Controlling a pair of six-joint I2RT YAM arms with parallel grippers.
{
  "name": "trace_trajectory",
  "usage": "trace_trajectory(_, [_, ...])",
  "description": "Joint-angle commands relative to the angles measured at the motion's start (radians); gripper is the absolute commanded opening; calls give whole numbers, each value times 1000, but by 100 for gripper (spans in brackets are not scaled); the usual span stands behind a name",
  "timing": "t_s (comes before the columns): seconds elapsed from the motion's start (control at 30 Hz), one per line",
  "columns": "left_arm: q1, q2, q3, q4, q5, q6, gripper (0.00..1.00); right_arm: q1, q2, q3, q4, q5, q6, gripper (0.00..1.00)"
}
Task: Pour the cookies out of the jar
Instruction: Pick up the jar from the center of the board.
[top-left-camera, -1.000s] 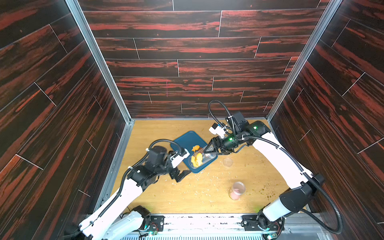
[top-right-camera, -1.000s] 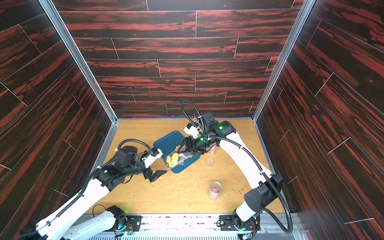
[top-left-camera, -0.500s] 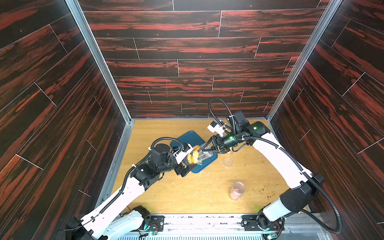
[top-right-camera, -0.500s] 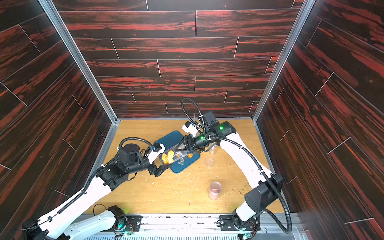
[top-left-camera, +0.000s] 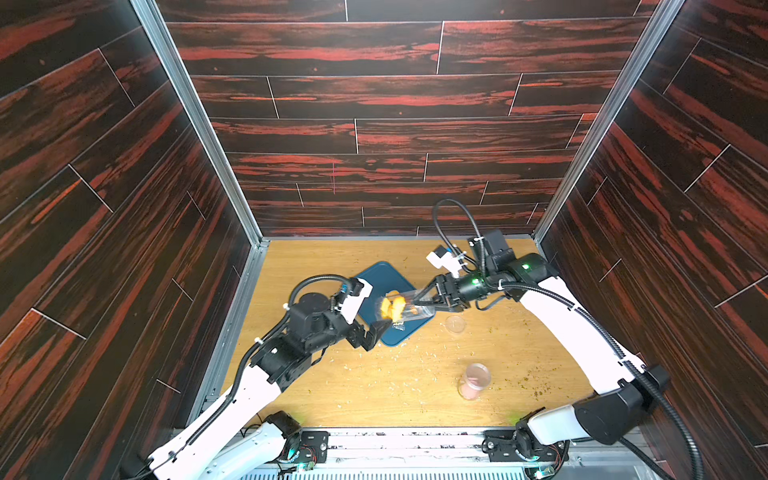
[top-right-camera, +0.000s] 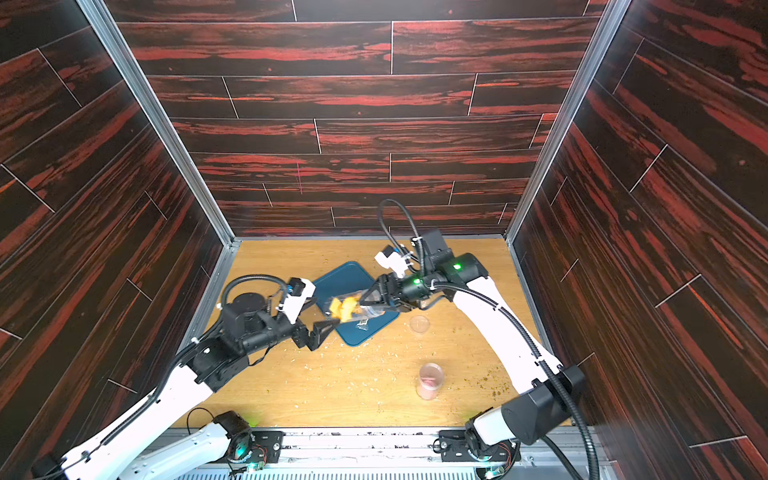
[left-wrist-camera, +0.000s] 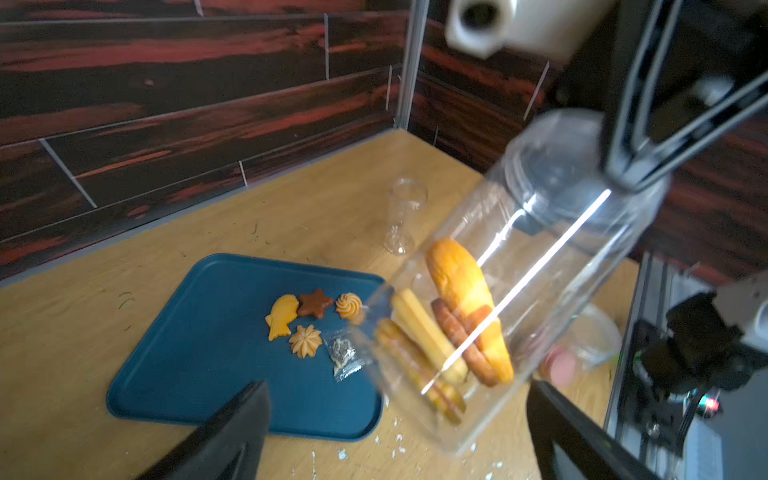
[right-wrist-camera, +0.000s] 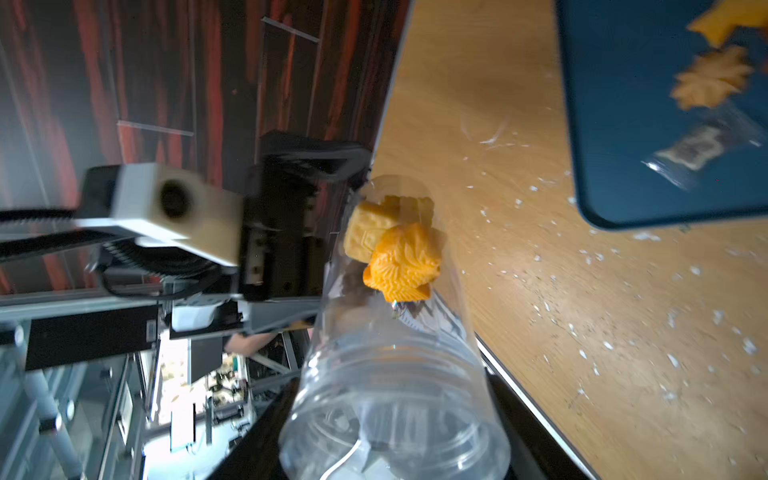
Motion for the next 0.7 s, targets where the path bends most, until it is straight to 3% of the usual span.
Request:
trace_trajectory(0.0, [5,-25,-27,72,-1,-186,100,-11,-47,-33,42,-11,34,63])
trace_trajectory(0.1, [8,-26,-32,74,-25,-320,100,-11,-51,-43,54,-17,35,63])
trace_trajectory(0.2, [57,13,11,6,-39,-555,100,-11,-60,-50,56,-20,19,63])
trace_trajectory(0.3, [184,124,28,7,140,-927,97,-11,-74,-71,78,-25,22,63])
trace_trajectory(0.37, [224,182,-21,131,248,-1192,95,-12,-84,-90,98,-27,33,63])
trace_trajectory(0.43, [219,229,-111,513,271,-1527,95,-11,-94,-108,127,-31,44,63])
trace_trajectory(0.47, [217,252,-129,621,260,-1624,95,-11,-97,-115,141,-34,51,63])
trace_trajectory(0.67, [190,288,-115,563,218,-1825,95,-11,-97,-127,225,-46,95,63])
